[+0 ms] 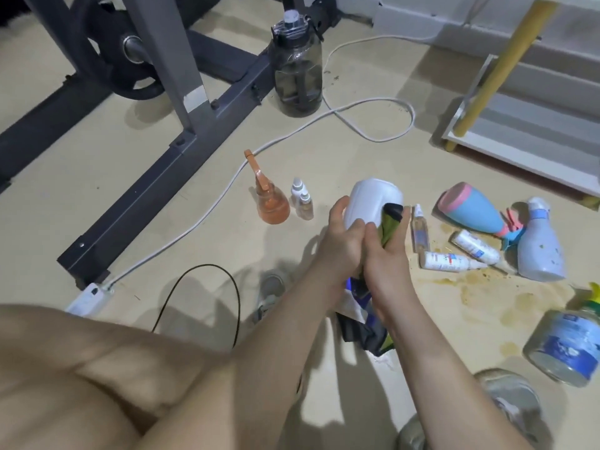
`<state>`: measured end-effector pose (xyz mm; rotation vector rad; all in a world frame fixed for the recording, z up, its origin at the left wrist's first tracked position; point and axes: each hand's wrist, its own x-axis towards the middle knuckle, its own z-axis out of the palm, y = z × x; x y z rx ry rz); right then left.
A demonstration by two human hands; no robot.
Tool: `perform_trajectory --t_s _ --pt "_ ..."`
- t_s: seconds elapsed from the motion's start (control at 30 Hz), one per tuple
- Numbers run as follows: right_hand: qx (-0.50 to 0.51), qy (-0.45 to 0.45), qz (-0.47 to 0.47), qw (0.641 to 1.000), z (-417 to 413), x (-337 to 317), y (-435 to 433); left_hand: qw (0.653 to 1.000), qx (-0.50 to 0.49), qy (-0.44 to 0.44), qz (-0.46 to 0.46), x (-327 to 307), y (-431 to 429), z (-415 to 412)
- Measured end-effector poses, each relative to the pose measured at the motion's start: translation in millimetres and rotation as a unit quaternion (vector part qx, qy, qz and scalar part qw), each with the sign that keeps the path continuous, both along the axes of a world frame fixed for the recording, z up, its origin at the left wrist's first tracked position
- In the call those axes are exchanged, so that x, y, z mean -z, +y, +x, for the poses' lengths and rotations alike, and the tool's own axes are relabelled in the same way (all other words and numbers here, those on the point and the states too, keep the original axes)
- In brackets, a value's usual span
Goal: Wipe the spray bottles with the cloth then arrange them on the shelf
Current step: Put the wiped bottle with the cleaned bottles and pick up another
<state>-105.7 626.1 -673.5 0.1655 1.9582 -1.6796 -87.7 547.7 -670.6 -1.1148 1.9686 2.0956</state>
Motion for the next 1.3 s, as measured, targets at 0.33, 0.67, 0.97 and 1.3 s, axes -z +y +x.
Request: perform_trajectory --t_s 0.33,0.67,0.97,1.3 --pt "-0.057 -0.158 -0.049 0.985 -42 -17 33 0.777 0.420 -0.047 -0.466 -9 -31 -3" --pt "0.085 -0.189 -0.164 0.964 -40 -16 36 0.858 0.335 -0.016 -0.389 19 -51 -4" --pt "-0.043 0.003 -0.072 0.996 2 15 14 0.989 0.048 0.018 -0.142 13 -18 -5" --pt "-0.107 0.268 0.093 0.953 25 27 -1 0.973 -0.222 0.048 -0.029 -3 -25 -12"
